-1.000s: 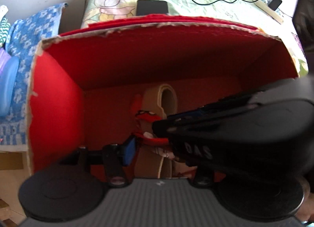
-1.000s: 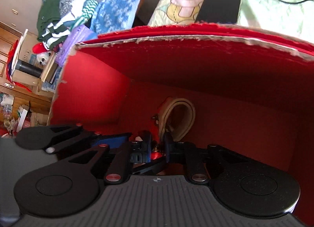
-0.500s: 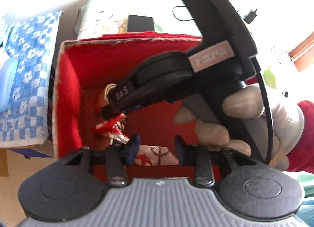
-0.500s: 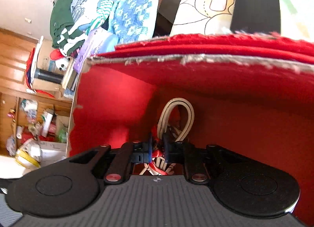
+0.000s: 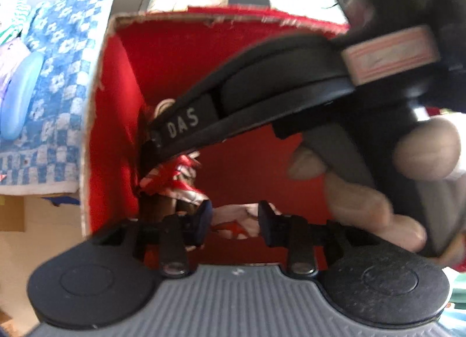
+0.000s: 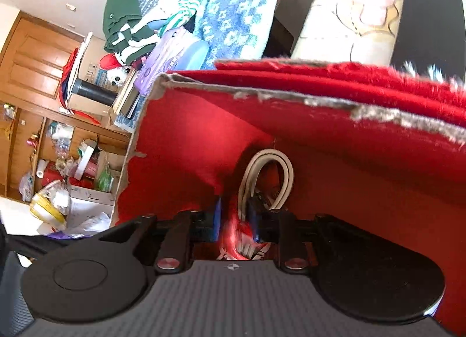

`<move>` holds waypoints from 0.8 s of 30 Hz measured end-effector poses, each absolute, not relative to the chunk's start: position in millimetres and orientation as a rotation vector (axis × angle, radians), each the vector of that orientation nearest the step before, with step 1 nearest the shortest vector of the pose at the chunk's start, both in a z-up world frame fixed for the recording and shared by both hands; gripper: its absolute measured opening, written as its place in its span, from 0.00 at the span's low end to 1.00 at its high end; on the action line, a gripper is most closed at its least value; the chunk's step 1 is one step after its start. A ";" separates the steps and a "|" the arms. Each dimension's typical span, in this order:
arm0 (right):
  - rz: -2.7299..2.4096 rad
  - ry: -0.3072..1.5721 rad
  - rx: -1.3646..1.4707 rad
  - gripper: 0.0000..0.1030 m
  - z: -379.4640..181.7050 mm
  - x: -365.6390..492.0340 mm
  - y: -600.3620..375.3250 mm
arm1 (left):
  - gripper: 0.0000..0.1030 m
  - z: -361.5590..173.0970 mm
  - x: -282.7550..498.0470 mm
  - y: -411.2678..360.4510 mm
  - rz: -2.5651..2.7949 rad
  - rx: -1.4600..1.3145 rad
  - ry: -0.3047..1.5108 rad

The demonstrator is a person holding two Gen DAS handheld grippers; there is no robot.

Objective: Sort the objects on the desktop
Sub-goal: 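Lower the beige strap into the red bin and open the right tool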

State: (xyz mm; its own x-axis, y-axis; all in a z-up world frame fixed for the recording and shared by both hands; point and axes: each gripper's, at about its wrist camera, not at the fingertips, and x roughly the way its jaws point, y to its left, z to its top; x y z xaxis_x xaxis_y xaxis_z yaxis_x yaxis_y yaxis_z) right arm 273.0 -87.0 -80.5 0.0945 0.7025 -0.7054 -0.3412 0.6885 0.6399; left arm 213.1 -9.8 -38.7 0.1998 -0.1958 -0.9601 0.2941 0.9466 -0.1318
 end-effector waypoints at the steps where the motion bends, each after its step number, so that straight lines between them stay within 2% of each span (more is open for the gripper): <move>1: 0.795 1.241 0.346 0.24 -78.7 272.8 -87.9 | 0.31 -42.3 214.3 -12.4 -0.329 0.095 1.341; 24: 0.702 1.225 0.327 0.25 -83.1 279.2 -93.7 | 0.29 -36.4 207.6 -41.1 -0.155 0.137 1.340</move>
